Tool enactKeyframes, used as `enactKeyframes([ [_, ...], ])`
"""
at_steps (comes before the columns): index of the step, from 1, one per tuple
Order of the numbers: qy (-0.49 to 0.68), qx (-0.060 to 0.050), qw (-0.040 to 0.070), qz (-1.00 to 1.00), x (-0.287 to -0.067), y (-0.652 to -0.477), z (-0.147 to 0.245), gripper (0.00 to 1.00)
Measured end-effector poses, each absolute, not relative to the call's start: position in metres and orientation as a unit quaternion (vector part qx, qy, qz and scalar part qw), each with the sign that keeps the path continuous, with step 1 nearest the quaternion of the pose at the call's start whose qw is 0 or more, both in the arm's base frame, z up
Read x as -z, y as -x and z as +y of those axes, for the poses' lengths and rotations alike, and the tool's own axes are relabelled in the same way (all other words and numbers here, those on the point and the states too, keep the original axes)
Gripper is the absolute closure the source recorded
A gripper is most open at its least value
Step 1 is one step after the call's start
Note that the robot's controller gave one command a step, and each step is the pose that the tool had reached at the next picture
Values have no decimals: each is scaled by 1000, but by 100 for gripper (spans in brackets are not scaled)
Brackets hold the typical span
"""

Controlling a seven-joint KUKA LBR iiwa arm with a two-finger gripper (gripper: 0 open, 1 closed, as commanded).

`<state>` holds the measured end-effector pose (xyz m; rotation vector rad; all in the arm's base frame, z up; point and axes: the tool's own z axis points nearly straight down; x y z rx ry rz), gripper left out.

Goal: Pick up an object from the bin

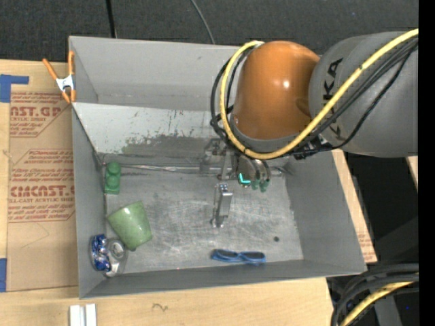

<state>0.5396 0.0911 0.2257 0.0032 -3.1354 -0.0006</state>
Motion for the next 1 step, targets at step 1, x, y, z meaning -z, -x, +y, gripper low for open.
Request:
enactKeyframes([
  [1,-65,0,4,-998,-152,-499,63,0],
])
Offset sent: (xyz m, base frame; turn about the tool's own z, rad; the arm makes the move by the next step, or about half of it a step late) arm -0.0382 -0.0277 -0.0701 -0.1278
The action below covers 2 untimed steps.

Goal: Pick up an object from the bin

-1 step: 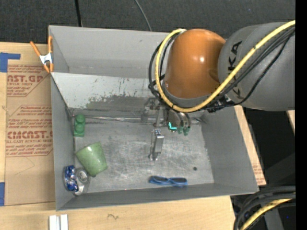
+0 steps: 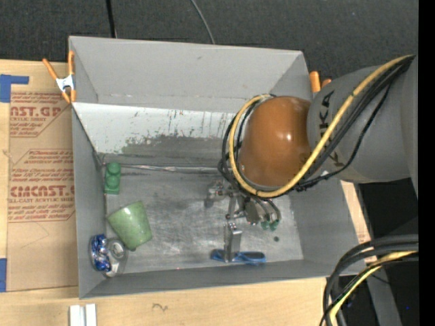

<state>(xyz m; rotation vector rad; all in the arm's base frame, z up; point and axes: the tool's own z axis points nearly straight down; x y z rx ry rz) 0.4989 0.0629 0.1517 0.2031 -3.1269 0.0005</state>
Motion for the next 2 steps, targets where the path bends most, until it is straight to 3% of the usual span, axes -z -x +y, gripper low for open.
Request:
enactKeyframes([
  [1,-111,-1,-7,-994,-80,-486,-3,0],
  [2,-107,-1,-5,-994,-174,-501,-11,0],
])
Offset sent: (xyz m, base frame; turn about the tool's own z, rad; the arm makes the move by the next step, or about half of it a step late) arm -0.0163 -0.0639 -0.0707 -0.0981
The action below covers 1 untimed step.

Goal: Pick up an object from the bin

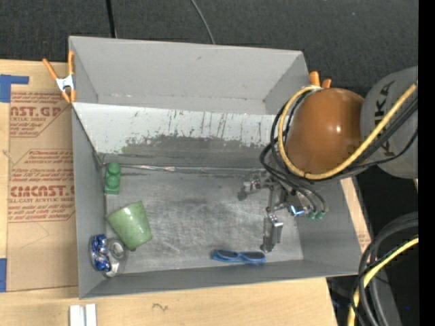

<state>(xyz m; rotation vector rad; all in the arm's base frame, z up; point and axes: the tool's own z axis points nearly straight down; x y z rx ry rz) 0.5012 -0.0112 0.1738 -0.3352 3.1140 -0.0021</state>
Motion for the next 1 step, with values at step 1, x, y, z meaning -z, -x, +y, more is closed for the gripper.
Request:
enactKeyframes([
  [1,170,0,11,985,-74,-489,-20,0],
])
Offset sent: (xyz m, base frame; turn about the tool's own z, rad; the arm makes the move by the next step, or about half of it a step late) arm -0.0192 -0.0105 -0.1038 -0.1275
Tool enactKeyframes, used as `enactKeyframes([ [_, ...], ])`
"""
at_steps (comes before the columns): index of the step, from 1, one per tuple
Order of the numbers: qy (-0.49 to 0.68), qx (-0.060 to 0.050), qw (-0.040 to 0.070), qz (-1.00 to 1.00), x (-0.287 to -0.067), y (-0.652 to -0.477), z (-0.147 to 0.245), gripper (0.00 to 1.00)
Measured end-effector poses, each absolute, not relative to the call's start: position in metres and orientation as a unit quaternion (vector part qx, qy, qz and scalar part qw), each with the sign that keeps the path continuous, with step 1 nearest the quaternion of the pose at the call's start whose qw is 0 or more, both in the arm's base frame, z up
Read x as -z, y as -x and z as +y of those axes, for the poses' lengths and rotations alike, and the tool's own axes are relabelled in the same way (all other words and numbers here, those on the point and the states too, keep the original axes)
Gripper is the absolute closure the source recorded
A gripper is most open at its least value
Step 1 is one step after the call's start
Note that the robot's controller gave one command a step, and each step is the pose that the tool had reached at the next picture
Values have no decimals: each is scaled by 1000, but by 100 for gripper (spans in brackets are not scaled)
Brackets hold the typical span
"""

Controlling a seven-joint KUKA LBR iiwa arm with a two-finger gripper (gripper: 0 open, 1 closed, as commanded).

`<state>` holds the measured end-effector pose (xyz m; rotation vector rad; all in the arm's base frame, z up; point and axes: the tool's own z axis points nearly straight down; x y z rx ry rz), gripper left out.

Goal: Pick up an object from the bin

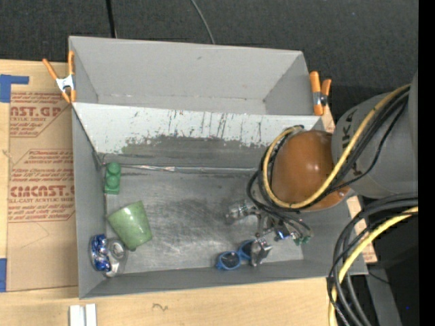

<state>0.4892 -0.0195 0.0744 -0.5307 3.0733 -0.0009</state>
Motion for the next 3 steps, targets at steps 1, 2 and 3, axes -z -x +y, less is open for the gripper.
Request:
enactKeyframes([
  [1,170,0,3,985,-71,-483,-20,100],
  [2,384,0,2,923,-139,-482,-29,100],
  [3,399,2,5,917,-365,-487,-32,100],
])
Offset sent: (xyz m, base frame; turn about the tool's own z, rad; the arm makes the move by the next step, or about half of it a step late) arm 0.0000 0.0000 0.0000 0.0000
